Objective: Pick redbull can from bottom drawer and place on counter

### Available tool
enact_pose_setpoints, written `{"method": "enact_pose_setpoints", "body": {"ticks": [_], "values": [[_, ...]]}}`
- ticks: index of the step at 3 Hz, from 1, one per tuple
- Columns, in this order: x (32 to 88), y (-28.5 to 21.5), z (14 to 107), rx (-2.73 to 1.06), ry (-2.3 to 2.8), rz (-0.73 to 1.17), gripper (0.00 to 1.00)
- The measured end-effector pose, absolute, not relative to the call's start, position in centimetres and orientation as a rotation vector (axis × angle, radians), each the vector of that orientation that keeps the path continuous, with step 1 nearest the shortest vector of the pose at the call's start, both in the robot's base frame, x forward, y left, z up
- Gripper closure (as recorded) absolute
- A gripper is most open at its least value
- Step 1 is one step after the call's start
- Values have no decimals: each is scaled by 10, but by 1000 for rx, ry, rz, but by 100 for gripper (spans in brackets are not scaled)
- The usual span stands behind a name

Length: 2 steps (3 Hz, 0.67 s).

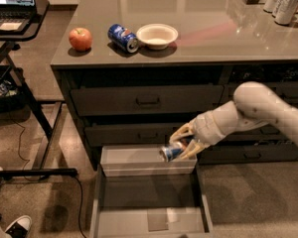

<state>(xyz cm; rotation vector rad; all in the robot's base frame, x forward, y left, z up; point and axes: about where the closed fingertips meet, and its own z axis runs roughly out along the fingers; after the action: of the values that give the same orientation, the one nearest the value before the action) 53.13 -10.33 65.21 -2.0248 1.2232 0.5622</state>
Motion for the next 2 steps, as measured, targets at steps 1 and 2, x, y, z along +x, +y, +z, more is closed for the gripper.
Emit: {"method": "enact_pose_setpoints", "body": {"ticks": [1, 2], "values": [[548, -107, 757, -1992, 1200, 390, 100], [574, -124, 834, -1889, 1241, 348, 100]]}}
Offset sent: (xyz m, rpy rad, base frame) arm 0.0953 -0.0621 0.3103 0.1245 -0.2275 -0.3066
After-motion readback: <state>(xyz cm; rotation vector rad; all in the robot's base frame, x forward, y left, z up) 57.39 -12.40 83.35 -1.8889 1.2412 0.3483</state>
